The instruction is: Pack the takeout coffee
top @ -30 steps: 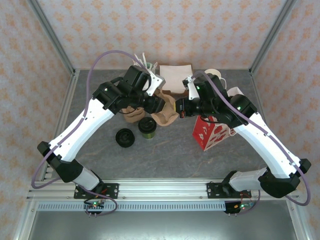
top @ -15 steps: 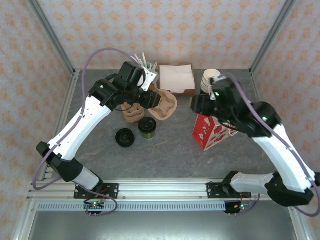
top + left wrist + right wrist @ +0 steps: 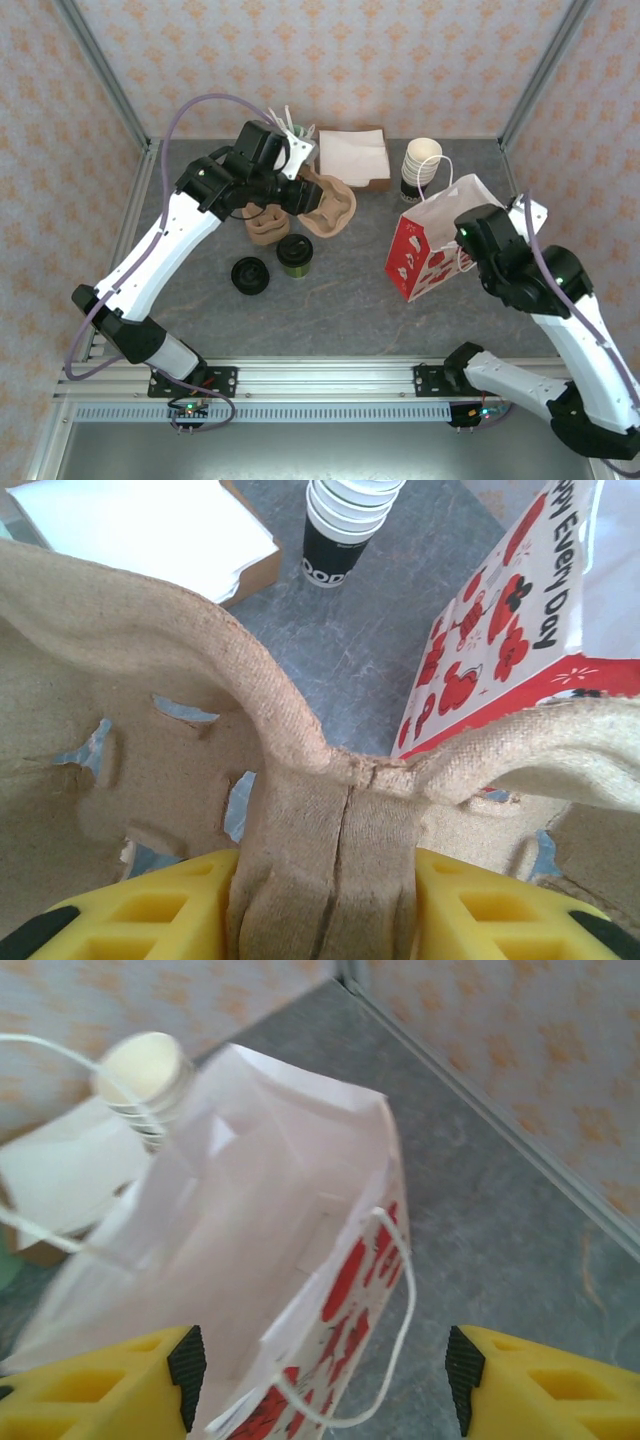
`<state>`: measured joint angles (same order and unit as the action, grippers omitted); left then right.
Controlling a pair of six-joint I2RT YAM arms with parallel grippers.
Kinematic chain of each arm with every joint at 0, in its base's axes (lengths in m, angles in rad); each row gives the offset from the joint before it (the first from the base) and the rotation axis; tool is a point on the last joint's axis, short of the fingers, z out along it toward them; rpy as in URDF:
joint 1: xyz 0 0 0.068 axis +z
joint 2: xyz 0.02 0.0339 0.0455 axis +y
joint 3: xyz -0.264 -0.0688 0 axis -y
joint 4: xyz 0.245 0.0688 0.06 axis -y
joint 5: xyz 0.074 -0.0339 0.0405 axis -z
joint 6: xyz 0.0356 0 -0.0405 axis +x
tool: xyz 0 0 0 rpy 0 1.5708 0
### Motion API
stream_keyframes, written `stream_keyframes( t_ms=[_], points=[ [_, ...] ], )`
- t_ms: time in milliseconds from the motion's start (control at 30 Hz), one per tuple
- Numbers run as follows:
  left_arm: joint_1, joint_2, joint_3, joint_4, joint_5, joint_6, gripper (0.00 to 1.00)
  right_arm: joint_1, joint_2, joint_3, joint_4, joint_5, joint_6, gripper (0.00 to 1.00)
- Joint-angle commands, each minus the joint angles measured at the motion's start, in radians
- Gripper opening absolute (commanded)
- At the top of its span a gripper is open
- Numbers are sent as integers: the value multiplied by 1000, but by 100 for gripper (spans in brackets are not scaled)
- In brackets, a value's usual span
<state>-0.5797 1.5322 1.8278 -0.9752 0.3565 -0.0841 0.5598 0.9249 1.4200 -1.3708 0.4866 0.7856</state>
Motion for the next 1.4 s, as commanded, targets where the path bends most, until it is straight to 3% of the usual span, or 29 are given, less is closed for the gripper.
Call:
stream_keyframes(
  t_ms=[0, 167, 367, 467, 633, 767, 1133, 1367],
  points=[
    [9, -4, 39, 20, 26, 15, 44, -142, 2, -54, 90, -205, -16, 64],
    [9, -7, 37, 10, 30, 18, 44, -276, 28, -112, 182, -428, -30, 63],
    [9, -14, 36, 13, 33, 18, 44, -345, 59, -158, 246, -530, -48, 59],
    [8, -18, 53, 7, 32, 18, 44, -367, 75, -175, 267, -567, -67, 49],
    [-11, -18, 121, -25, 21, 42, 44, -373, 108, -144, 231, -575, -133, 18],
    [-66, -4, 200, -67, 16, 58, 44, -373, 118, -80, 179, -619, -220, 6],
    [-239, 45, 381, -145, 47, 100, 44, -330, 182, 78, 38, -969, -474, 1],
    [-304, 109, 438, -202, 87, 119, 44, -227, 207, 78, 60, -1035, -559, 1]
  ],
)
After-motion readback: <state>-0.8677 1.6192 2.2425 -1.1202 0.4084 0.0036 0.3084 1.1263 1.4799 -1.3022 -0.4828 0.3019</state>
